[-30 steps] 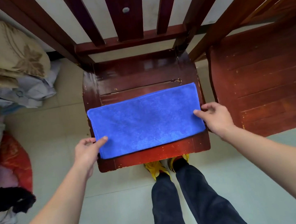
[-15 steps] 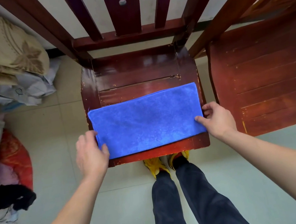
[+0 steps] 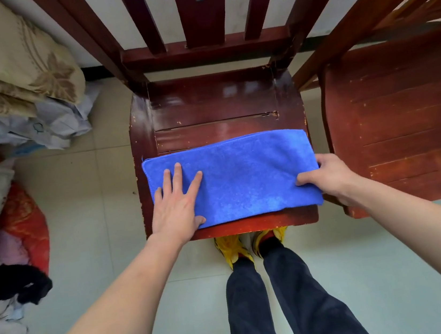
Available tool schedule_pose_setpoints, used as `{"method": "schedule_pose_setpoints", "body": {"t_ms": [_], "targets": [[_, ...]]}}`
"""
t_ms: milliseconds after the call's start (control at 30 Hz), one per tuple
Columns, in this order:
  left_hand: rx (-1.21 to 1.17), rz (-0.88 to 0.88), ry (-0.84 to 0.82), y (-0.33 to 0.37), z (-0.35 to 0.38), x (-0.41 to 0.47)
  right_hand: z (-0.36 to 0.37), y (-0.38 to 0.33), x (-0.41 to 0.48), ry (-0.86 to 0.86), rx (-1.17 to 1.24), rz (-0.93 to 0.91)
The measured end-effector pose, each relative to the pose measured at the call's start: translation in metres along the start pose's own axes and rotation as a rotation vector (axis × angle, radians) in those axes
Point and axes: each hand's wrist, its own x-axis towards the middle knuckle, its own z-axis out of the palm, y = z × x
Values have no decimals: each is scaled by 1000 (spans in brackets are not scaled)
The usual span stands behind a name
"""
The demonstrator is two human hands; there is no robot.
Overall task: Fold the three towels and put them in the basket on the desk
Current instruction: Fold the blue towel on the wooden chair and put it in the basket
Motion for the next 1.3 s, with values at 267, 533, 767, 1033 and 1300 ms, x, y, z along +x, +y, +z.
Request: {"method": "schedule_pose_setpoints", "body": {"t_ms": [267,533,767,1033,1300], "targets": [[-410,-214,121,-20,-14,-37,11,-46,-57,-97,-3,-290],[-528,-400,37,-74,4,-92,137,-76,-63,-61,-384,-400],[-623,-467,53,-83,37,-113,221,-74,-43,-94,-626,-442],[-593,-330,212,-74,26,-93,183,-75,-27,89,-270,-433],[-101,78,18,-34,0,-13,120,-113,25,-30,189,-108]]}}
